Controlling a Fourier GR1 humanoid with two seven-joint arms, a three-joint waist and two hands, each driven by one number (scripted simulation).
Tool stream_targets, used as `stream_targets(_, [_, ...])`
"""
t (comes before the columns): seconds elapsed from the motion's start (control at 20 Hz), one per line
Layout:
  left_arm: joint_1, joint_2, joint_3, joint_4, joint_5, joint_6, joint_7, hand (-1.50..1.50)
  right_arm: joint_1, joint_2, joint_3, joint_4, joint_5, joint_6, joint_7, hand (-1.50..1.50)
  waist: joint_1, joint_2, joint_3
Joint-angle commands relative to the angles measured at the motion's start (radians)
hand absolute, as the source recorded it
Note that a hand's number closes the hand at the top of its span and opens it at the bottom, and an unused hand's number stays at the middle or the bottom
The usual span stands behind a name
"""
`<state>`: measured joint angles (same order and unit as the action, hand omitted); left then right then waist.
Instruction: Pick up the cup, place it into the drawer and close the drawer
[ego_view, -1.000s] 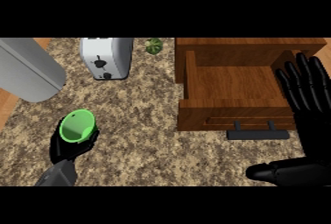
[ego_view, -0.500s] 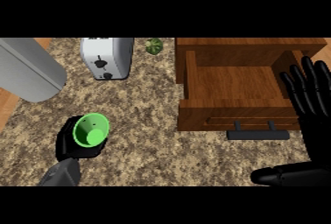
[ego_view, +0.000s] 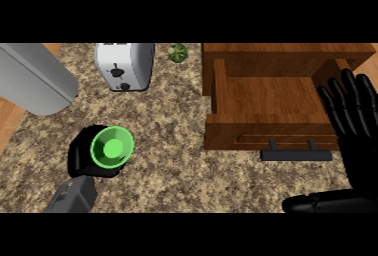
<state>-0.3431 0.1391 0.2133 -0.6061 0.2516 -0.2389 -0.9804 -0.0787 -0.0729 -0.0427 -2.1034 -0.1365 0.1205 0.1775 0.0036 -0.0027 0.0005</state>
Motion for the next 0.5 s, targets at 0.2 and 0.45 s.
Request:
stream_targets(0.2, [0.049, -0.06, -0.121, -0.364, -0.005, 0.012, 0.181, 1.5, -0.052, -0.017, -0.018, 0.019, -0.009, -0.006, 0.035, -1.5, 0.005, -0.001, 0.0])
stream_targets(0.45, [0.037, -0.094, -0.175, -0.632, 0.034, 0.071, 0.412, 1.5, -0.066, -0.035, -0.053, 0.054, -0.039, 0.006, 0.04, -1.5, 0.005, -0.001, 0.0])
